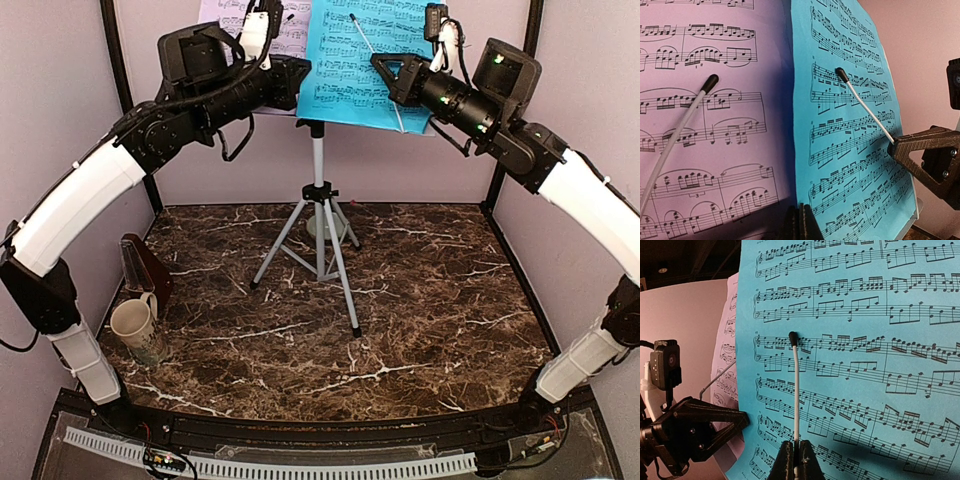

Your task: Set up the instrument practice props

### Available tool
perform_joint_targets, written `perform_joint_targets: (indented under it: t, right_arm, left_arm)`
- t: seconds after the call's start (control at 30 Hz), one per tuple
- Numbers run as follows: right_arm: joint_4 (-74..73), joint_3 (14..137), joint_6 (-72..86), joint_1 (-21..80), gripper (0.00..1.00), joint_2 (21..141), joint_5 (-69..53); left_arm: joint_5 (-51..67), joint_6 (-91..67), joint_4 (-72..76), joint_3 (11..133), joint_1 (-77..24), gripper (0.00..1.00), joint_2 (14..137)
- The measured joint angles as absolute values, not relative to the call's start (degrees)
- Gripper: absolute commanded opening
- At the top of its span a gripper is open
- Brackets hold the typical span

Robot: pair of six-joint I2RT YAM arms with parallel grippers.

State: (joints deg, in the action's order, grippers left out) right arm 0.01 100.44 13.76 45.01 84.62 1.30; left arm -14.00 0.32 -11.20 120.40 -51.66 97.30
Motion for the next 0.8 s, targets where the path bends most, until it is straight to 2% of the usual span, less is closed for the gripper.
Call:
perform_joint_targets:
  t: [0.43,0.57,0.8]
  right_arm:
    - [0.03,100.44,13.72,45.01,0.0,84.62,1.3]
    - [0.25,100.33,13.58,45.01,0.12,84.6,1.32]
    - [0.99,99.37,13.52,45.01,0.39,84.2,1.37]
  left_arm:
    - [-13.87,0.62,-10.5,119.26,-51.66,0.0,97.91]
    - [-13.91,0.6,-10.31,118.78,-51.66,0.0,97.91]
    - [-14.0,0.62,-9.93,118.72,-51.66,0.0,97.91]
